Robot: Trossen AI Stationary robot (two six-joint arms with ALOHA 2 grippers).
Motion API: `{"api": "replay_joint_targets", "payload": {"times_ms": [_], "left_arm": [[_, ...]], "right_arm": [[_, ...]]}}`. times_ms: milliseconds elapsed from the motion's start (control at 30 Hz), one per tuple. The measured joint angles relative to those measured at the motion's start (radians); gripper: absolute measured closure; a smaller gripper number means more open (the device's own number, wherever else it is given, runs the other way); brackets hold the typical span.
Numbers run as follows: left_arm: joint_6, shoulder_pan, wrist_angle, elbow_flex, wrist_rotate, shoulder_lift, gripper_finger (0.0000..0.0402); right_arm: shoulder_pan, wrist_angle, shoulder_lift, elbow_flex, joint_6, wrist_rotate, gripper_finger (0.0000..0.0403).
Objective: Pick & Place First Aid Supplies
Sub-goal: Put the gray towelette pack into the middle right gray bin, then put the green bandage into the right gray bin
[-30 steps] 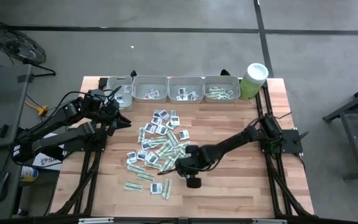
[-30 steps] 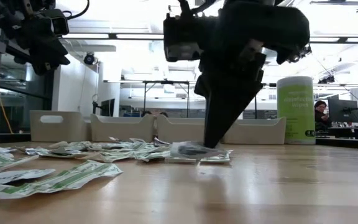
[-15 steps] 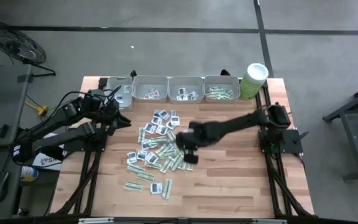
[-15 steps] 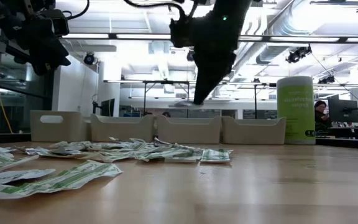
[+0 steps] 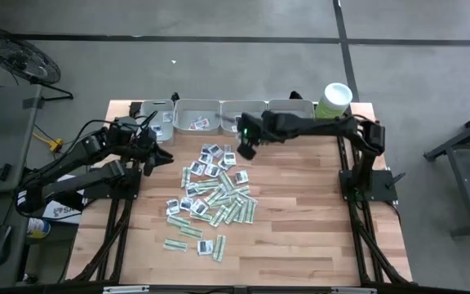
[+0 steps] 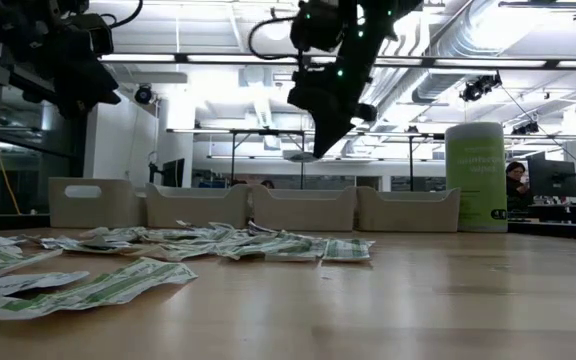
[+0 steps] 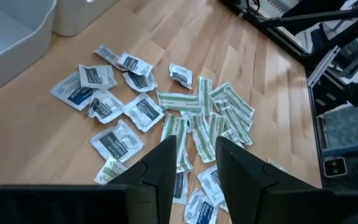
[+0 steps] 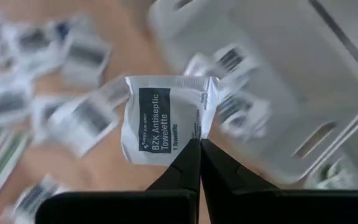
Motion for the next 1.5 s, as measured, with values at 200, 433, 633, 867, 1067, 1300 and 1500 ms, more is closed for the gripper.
{"api": "replay_joint_targets", "payload": {"times_ms": [200, 433, 633, 867, 1067, 1300, 1500], "left_arm": [[-0.019, 0.000, 0.050, 0.000, -0.007, 0.000, 0.0289], [-0.040, 0.000, 0.116, 0.000, -0.075, 0.000, 0.0289], [-0.047, 0.000, 0.143, 0.000, -0.126, 0.000, 0.0289], [-0.063, 0.000, 0.174, 0.000, -0.162, 0.000, 0.0289], [-0.067, 0.000, 0.173, 0.000, -0.172, 0.000, 0.0289], [-0.067, 0.000, 0.172, 0.000, -0.183, 0.000, 0.0289], [-0.067, 0.000, 0.170, 0.000, -0.183, 0.000, 0.0289]], "right_arm": [[-0.124, 0.111, 0.003, 0.001, -0.006, -0.008, 0.0402], [-0.211, 0.204, 0.054, 0.002, 0.029, -0.125, 0.0402], [-0.231, 0.213, 0.090, 0.002, 0.028, -0.148, 0.0403], [-0.241, 0.215, 0.092, 0.002, -0.002, -0.166, 0.0403], [-0.244, 0.210, 0.092, 0.002, -0.006, -0.168, 0.0379], [-0.251, 0.200, 0.092, 0.002, 0.021, -0.201, 0.0308], [-0.251, 0.133, 0.052, 0.002, 0.015, -0.285, 0.0270]]}}
